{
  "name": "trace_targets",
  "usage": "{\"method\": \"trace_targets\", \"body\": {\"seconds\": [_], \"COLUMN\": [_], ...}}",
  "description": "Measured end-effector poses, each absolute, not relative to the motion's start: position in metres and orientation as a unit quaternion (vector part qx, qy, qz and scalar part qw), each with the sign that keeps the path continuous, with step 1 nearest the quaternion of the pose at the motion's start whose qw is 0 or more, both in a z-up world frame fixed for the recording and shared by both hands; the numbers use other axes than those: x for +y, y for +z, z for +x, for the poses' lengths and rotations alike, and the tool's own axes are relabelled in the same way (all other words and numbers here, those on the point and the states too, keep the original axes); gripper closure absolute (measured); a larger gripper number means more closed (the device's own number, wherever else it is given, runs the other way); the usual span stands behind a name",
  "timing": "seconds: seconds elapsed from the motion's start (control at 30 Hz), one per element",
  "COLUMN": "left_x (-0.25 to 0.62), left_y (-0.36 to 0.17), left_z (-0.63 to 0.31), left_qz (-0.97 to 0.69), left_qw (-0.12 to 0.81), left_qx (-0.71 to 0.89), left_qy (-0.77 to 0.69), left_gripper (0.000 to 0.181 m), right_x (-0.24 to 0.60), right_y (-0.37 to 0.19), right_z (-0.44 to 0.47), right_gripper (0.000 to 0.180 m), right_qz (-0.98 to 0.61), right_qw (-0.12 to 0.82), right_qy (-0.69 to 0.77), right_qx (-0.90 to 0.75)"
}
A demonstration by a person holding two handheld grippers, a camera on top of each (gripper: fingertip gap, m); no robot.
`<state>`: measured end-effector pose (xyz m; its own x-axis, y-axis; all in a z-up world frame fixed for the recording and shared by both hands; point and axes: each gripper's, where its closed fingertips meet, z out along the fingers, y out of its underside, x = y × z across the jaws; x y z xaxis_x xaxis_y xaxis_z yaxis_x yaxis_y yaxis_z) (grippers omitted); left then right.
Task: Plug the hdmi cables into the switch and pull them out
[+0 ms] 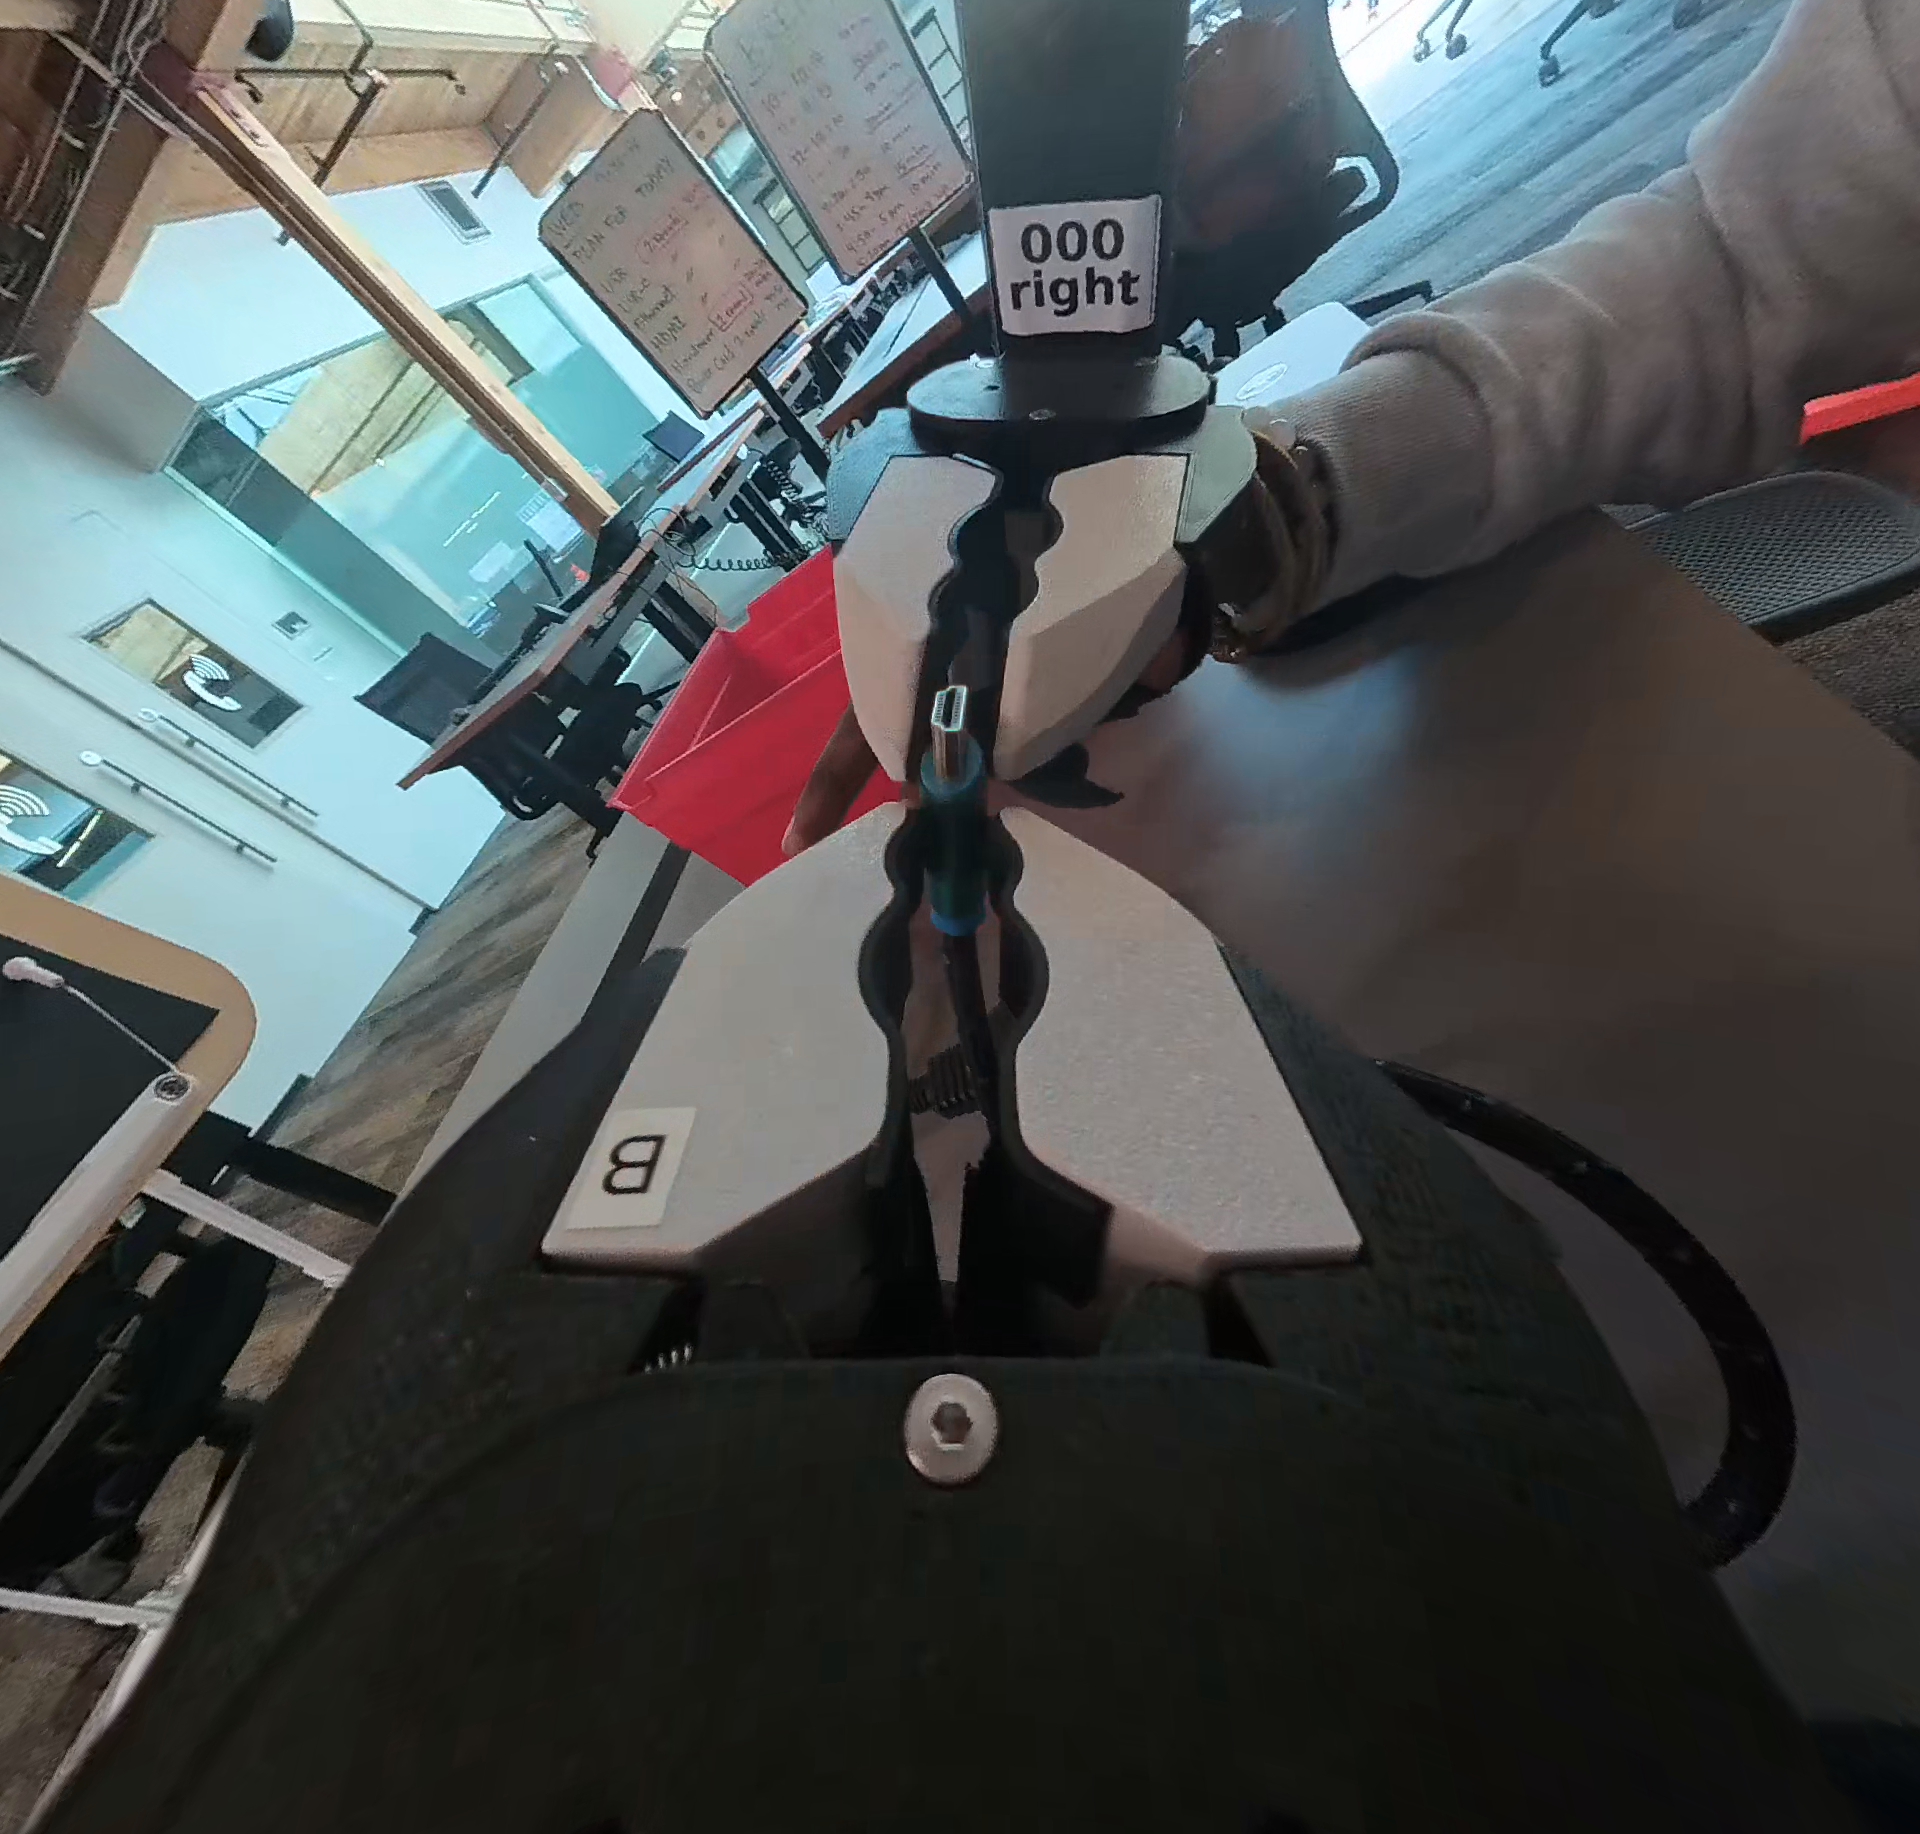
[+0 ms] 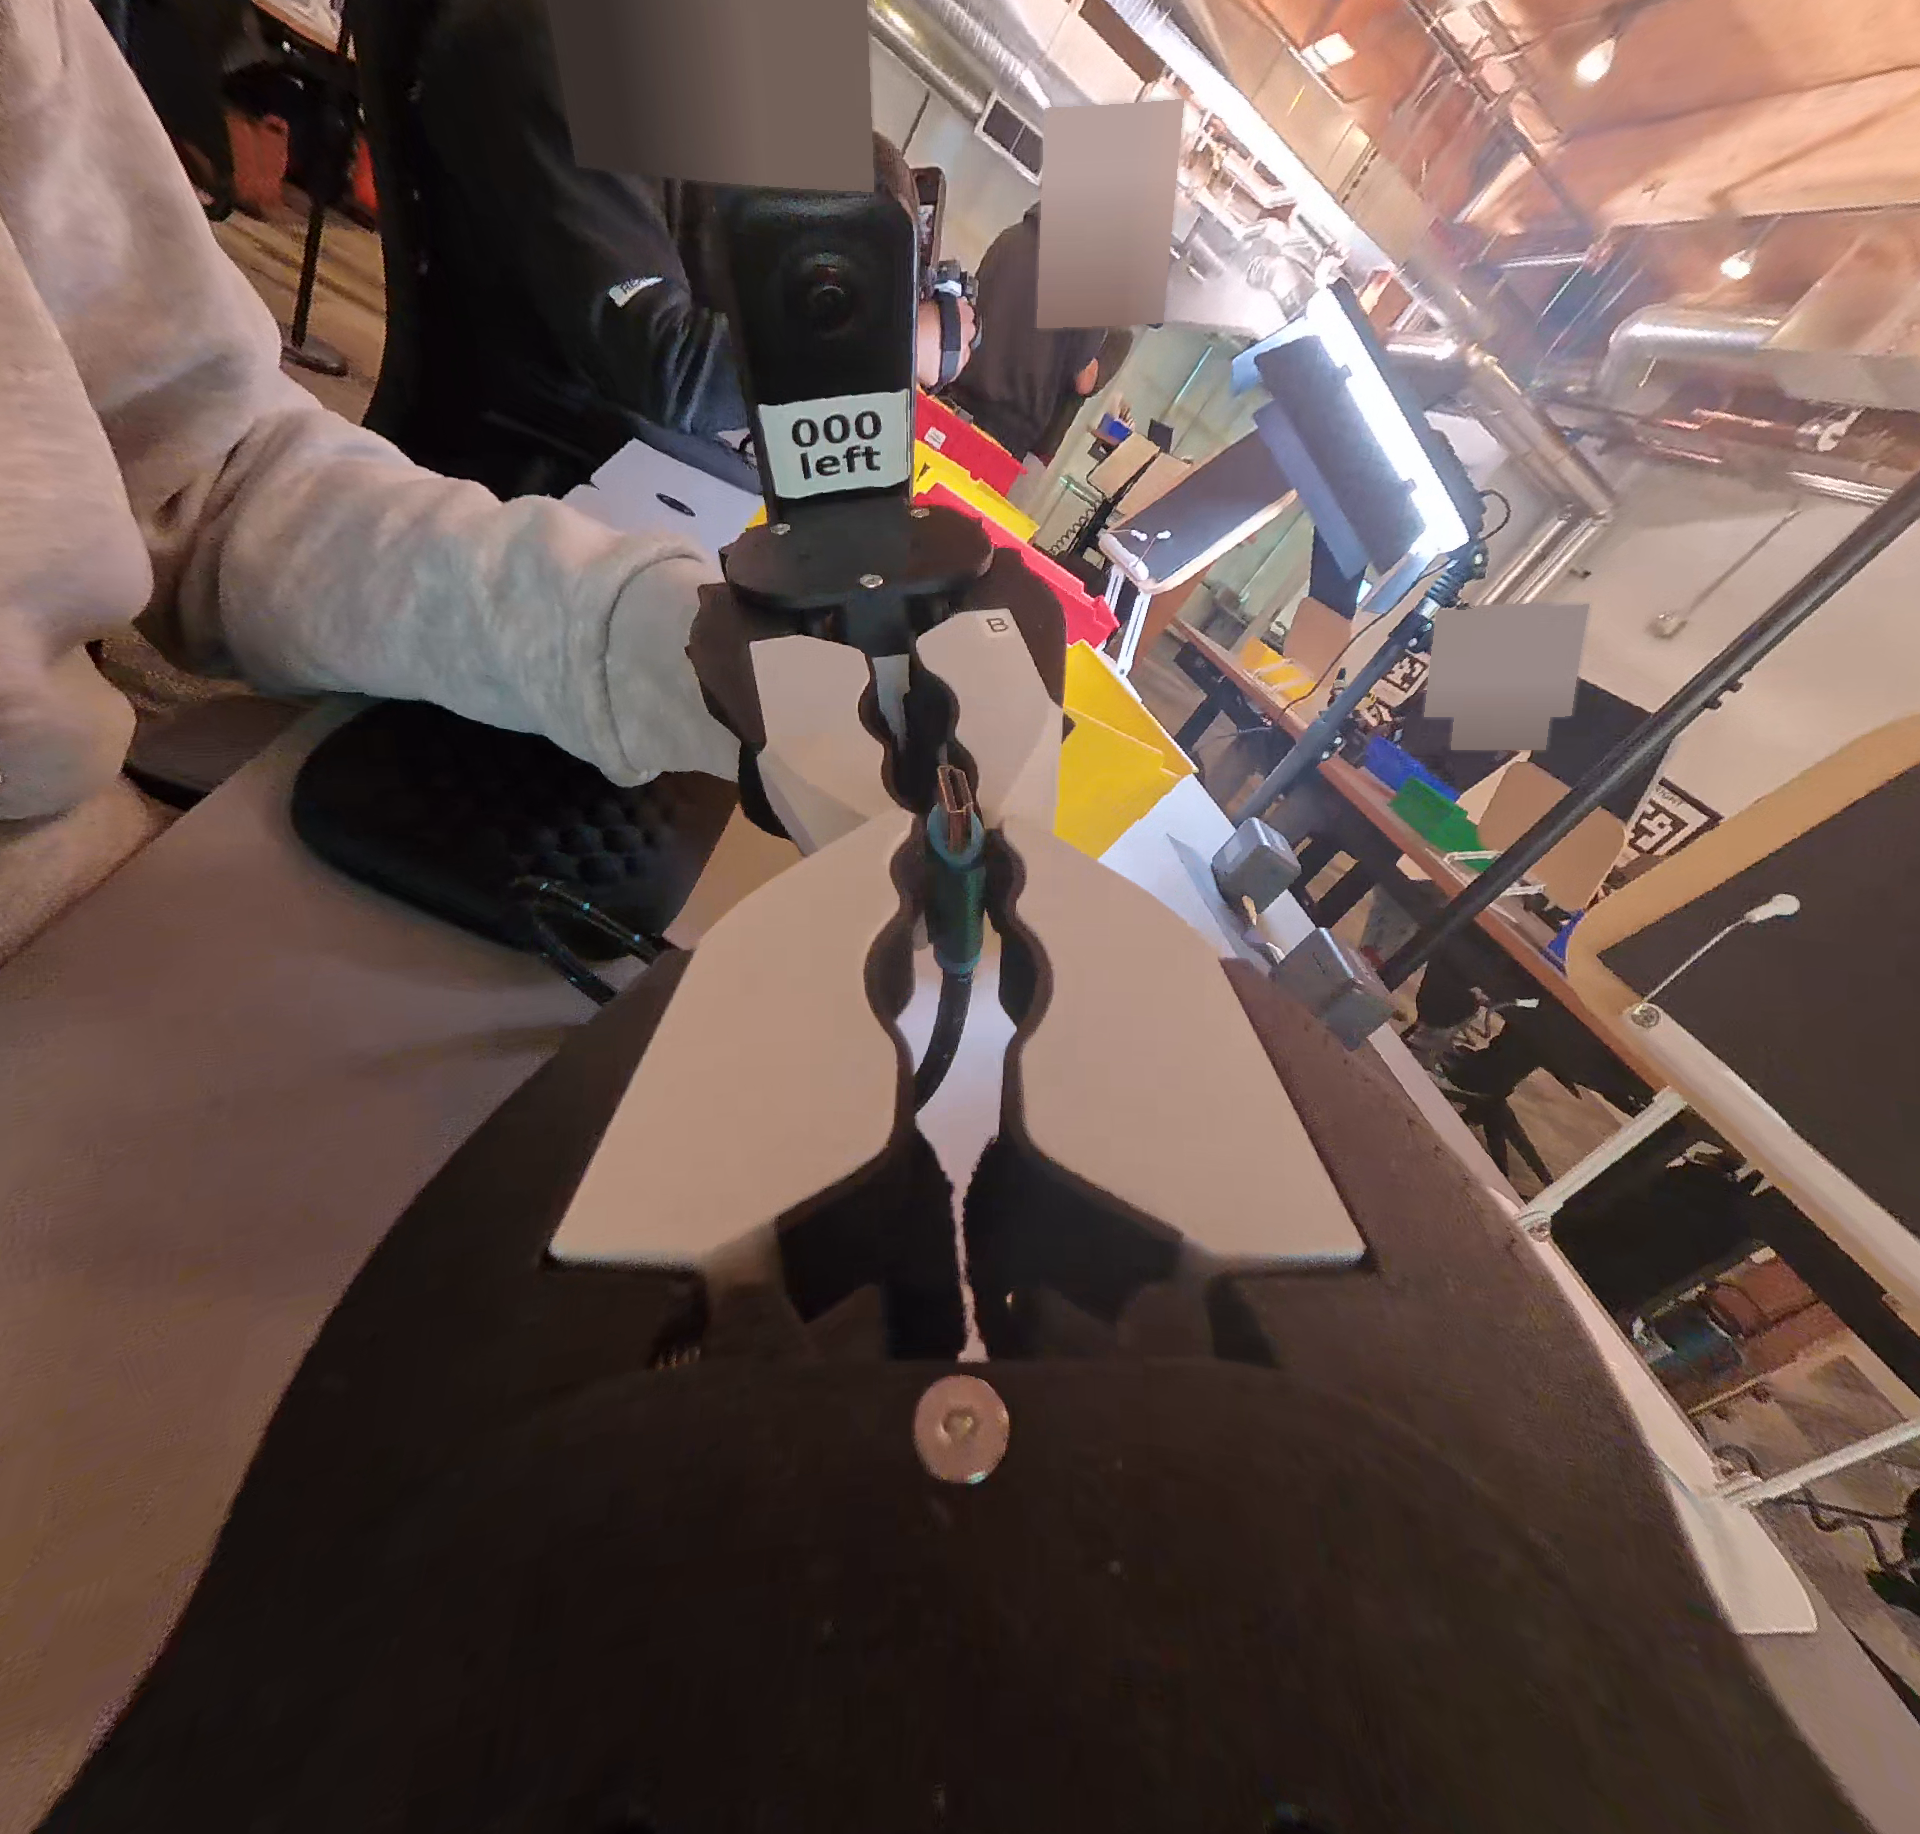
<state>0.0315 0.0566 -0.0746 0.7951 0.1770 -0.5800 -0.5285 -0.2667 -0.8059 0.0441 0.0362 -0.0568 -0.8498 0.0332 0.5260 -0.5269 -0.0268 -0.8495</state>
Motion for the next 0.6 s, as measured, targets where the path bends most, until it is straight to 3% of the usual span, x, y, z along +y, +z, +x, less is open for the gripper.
{"method": "trace_targets", "body": {"seconds": [0.27, 0.37, 0.47, 0.6], "left_x": [0.059, 0.063, 0.062, 0.064], "left_y": [-0.084, -0.082, -0.085, -0.095], "left_z": [0.025, 0.023, 0.023, 0.025], "left_qz": [-0.761, -0.749, -0.765, -0.784], "left_qw": [0.581, 0.604, 0.592, 0.566], "left_qx": [0.084, 0.058, 0.052, 0.065], "left_qy": [0.277, 0.266, 0.249, 0.247], "left_gripper": [0.154, 0.169, 0.17, 0.17], "right_x": [0.038, 0.037, 0.036, 0.036], "right_y": [-0.053, -0.053, -0.056, -0.071], "right_z": [0.039, 0.039, 0.039, 0.038], "right_gripper": [0.169, 0.169, 0.169, 0.153], "right_qz": [0.148, 0.144, 0.157, 0.174], "right_qw": [0.184, 0.18, 0.202, 0.209], "right_qy": [0.694, 0.697, 0.684, 0.632], "right_qx": [-0.681, -0.679, -0.684, -0.726]}}
